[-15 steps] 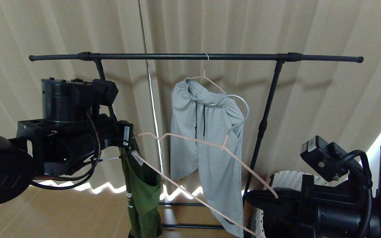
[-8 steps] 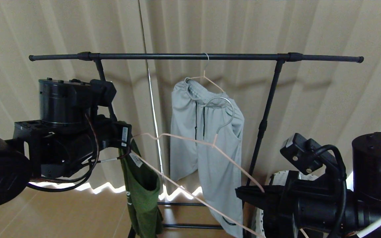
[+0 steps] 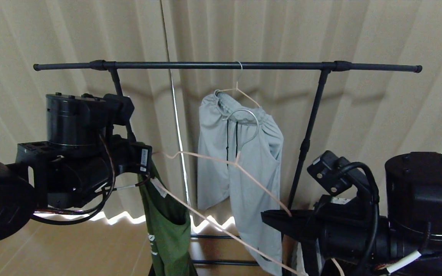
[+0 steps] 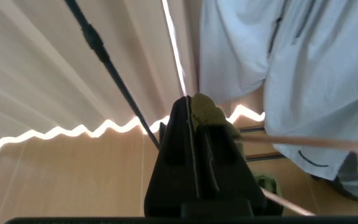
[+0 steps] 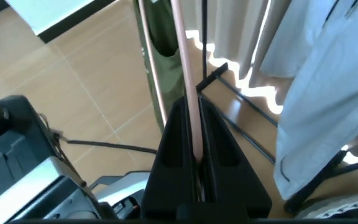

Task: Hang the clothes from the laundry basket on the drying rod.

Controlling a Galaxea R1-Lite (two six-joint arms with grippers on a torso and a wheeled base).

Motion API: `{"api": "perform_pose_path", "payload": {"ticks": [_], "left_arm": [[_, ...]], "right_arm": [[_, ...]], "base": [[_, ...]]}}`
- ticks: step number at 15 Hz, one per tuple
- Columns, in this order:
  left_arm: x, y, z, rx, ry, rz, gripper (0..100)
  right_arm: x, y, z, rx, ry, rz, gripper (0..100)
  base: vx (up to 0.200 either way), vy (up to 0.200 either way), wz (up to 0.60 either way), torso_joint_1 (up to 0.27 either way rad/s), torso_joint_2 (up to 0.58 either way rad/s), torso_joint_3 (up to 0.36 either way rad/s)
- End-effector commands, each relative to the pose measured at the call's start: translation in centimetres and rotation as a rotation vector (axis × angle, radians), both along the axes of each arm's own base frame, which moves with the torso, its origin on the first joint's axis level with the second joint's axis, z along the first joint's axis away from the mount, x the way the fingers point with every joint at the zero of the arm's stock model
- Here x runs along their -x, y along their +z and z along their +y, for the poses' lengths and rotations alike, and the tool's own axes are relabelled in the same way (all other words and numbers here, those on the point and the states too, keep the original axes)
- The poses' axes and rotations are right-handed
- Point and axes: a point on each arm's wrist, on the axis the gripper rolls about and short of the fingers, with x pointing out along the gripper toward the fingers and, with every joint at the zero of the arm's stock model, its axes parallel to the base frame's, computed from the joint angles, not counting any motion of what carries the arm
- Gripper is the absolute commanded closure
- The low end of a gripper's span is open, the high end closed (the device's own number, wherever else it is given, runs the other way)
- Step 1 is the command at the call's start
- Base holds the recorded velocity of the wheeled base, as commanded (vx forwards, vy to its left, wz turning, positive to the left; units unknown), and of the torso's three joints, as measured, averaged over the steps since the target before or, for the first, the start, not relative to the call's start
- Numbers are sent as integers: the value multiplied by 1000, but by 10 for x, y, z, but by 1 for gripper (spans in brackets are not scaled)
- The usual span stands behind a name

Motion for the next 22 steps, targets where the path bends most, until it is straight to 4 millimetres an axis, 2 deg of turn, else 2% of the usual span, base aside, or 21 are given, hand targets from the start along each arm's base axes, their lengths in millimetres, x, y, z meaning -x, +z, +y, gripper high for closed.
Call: {"api": "perform_pose_path", "payload": {"ticks": [1, 3, 7, 10, 13, 19, 22], "left_arm": [[-1, -1, 0, -9, 23, -1, 100], [-2, -2, 0, -13, 31, 2, 100], [-2, -3, 0, -14, 32, 3, 100], [2, -7, 1, -25, 40, 14, 100], [8, -2, -1, -20, 32, -1, 100], [46, 12, -15, -2, -95, -28, 100], [69, 25, -24, 50, -258, -58, 100]], "right_arm": [[10, 1, 14, -17, 14, 26, 100], [12, -5, 25, 4, -39, 28, 100], [-1, -6, 41, -3, -151, 38, 100], [-9, -8, 52, -6, -170, 39, 100], [-16, -10, 62, -6, -170, 39, 100], [-21, -13, 68, 0, -171, 44, 100], [-20, -13, 67, -2, -174, 45, 100]], "base": [[0, 0, 0, 0, 0, 0], [0, 0, 0, 0, 0, 0], [0, 0, 0, 0, 0, 0], [0, 0, 0, 0, 0, 0], [0, 0, 0, 0, 0, 0], [0, 0, 0, 0, 0, 0], [0, 0, 0, 0, 0, 0]]}}
